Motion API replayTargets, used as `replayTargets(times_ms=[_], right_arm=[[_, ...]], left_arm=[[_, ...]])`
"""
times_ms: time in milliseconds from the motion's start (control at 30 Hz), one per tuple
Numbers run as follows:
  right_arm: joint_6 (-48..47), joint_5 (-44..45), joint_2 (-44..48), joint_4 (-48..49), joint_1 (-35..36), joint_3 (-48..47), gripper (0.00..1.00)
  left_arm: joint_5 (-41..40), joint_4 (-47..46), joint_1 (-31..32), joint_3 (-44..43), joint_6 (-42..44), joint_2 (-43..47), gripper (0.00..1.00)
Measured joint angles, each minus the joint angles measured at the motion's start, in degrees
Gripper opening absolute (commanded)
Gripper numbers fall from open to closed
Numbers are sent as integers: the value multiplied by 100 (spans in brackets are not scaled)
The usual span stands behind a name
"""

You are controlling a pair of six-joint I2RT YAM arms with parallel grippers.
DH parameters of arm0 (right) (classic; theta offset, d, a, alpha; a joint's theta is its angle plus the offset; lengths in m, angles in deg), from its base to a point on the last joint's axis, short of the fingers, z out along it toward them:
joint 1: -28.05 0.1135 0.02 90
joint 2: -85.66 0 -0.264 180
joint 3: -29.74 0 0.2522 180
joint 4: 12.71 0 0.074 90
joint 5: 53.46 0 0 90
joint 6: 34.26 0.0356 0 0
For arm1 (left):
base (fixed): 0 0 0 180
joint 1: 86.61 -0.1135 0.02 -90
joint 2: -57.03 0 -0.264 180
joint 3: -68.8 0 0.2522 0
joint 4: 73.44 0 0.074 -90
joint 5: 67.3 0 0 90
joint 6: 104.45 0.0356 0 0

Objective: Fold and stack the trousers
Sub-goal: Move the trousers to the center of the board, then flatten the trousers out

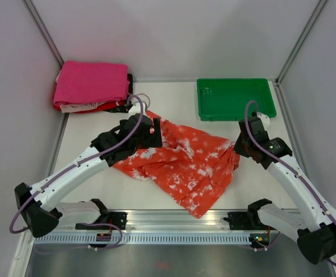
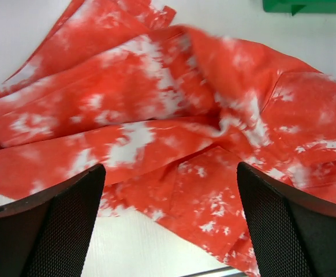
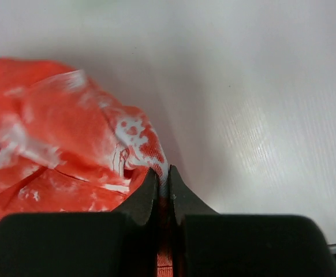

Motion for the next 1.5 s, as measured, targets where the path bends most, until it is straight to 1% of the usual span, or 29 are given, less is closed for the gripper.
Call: replayTargets(times_ms=[100, 167, 200, 267, 333, 400, 633, 700, 733, 767, 867, 933, 1000, 1033, 1067, 1100, 1133, 1167, 1333, 1400, 1500], right_arm=[[-59, 79, -33, 11, -63, -52, 0], [-155, 52, -61, 76, -70, -70, 0], [-188, 24, -63, 120, -70, -70, 0], [-289, -90, -24, 304, -70, -7, 0], [-356, -203, 94, 525, -70, 177, 0], [-398, -275, 240, 623, -70, 400, 0], [-472, -291, 326, 688, -72, 682, 0], [-485, -293, 299, 730, -72, 682, 0], [-498, -291, 278, 745, -72, 682, 0], [-511, -291, 249, 756, -72, 682, 0], [-557, -284, 133, 778, -72, 678, 0], [-588, -264, 57, 787, -72, 658, 0], [-625, -254, -17, 787, -74, 621, 0], [-632, -249, -42, 787, -74, 599, 0], [-638, -249, -48, 789, -74, 581, 0], [-645, -249, -48, 796, -74, 570, 0], [-649, -254, -48, 802, -74, 562, 0], [-651, -258, -48, 820, -74, 553, 0], [-673, -295, -15, 835, -74, 442, 0], [-715, -365, 22, 857, -74, 365, 0], [-839, -599, 33, 918, -70, 188, 0]], left_arm=[[-184, -68, -72, 291, -186, 273, 100], [-170, -70, -396, 503, -317, 616, 100], [-50, -118, -682, 584, -352, 752, 100], [280, -348, -1589, 787, -415, 994, 100], [588, -577, -2450, 944, -435, 997, 100], [787, -708, -2865, 960, -435, 697, 100], [1384, -1209, -3213, 1134, -476, -901, 100], [1458, -1268, -3335, 1246, -531, -1235, 98], [1473, -1307, -3388, 1305, -555, -1370, 93], [1478, -1364, -3429, 1368, -584, -1469, 92], [1521, -1508, -3471, 1510, -654, -1639, 91], [1539, -1585, -3471, 1521, -680, -1709, 88], [1574, -1639, -3471, 1523, -697, -1759, 79], [1578, -1668, -3471, 1530, -704, -1773, 58], [1585, -1698, -3475, 1543, -741, -1779, 48], [1602, -1714, -3475, 1558, -754, -1781, 21], [1611, -1727, -3475, 1572, -778, -1781, 9], [1628, -1735, -3475, 1587, -776, -1781, 2], [1526, -1572, -3473, 1591, -778, -1576, 2], [1316, -1263, -3471, 1585, -765, -1200, 2], [713, -382, -3471, 1244, -645, -52, 2]])
